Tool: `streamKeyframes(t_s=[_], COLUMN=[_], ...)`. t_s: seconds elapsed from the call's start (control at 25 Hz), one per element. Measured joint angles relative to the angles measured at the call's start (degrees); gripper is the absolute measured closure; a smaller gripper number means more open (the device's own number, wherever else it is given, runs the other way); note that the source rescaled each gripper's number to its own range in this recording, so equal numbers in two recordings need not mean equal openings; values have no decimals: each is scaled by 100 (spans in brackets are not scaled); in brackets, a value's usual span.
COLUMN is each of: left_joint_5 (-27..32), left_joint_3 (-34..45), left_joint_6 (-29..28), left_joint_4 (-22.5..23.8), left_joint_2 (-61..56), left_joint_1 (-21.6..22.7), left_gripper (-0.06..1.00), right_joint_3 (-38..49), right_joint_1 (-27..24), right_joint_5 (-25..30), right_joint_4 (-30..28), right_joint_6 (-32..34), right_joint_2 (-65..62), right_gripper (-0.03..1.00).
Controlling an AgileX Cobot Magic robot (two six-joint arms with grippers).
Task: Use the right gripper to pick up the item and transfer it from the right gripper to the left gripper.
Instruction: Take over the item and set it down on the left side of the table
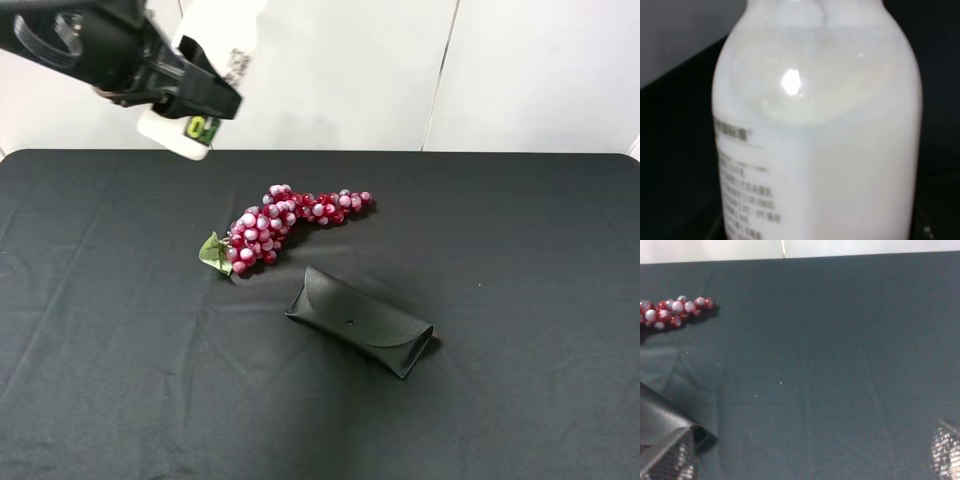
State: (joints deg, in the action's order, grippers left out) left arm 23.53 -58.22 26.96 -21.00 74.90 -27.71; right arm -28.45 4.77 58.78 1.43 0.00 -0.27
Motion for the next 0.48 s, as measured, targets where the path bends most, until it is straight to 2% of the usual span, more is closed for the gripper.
streamKeyframes(t_s=[0.2,0.48], left_joint_5=[383,987], left_joint_3=[0,0], left_joint_6=[-349,-1177], left_joint_4=[153,1203], left_joint_2=[0,0], left_joint_1=[631,1319], left_gripper=[92,92], right_joint_3=[0,0], right_joint_1=[0,0], right_joint_5=[0,0], right_joint_4=[0,0], right_joint_6=[0,0], right_joint_2=[0,0], right_gripper=[-3,-3])
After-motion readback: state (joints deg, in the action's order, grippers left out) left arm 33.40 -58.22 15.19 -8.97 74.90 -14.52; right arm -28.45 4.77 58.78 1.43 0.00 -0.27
